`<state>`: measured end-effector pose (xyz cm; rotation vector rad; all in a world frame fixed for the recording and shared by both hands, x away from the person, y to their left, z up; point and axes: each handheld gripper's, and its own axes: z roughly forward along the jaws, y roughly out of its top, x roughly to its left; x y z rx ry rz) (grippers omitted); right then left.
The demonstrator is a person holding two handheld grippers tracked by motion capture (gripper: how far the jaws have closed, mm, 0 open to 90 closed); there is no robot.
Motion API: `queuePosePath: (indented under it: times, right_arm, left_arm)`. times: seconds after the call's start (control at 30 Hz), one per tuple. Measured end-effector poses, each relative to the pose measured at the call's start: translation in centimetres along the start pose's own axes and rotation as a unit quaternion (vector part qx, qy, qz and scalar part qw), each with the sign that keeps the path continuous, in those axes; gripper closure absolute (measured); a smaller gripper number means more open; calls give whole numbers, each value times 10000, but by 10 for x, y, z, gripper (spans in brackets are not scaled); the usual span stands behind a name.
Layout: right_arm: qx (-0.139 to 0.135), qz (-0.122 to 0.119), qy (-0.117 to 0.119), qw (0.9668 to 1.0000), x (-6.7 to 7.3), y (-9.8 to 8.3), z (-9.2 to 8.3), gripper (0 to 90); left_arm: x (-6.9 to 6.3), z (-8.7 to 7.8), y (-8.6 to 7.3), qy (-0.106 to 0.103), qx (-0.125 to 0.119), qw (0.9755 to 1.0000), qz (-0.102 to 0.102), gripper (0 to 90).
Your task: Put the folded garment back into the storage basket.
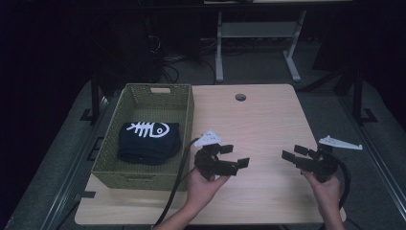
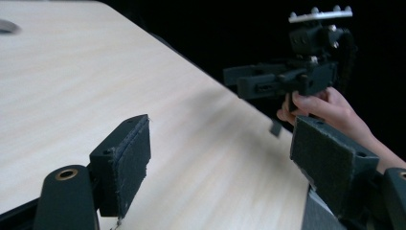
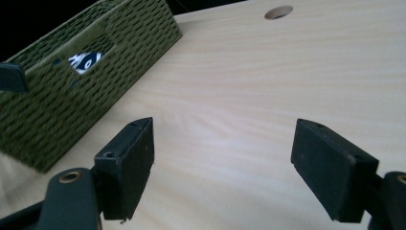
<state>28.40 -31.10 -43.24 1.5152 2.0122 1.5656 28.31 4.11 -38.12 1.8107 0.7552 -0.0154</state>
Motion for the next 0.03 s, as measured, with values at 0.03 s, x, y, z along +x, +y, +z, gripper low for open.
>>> queuePosePath:
  times: [0.03]
  right_arm:
    - [-46,-13,33,10000,1,-8,-2,224]
  left_arm:
    - [-4,2,-6,-20,18,10000,84,212]
